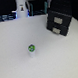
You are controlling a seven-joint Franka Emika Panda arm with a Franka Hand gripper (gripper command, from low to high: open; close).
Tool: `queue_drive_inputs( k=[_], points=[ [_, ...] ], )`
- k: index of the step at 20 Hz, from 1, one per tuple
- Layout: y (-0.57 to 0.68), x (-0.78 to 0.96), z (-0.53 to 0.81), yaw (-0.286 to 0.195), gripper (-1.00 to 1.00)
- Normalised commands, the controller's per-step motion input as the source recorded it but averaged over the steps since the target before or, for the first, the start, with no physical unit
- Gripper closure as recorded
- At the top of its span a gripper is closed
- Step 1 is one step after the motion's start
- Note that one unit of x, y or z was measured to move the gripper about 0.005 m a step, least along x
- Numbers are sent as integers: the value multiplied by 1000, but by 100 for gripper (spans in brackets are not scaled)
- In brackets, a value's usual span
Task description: Open the kcup holder, insert the kcup into the holder, and close the kcup holder
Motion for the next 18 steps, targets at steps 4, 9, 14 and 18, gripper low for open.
queue_drive_inputs(
  k=[4,9,14,18],
  points=[
    [346,-47,86,-68,-100],
    [569,-182,104,-137,-100],
    [710,-250,40,-165,-100],
    [720,-277,1,-163,-100]
  ],
)
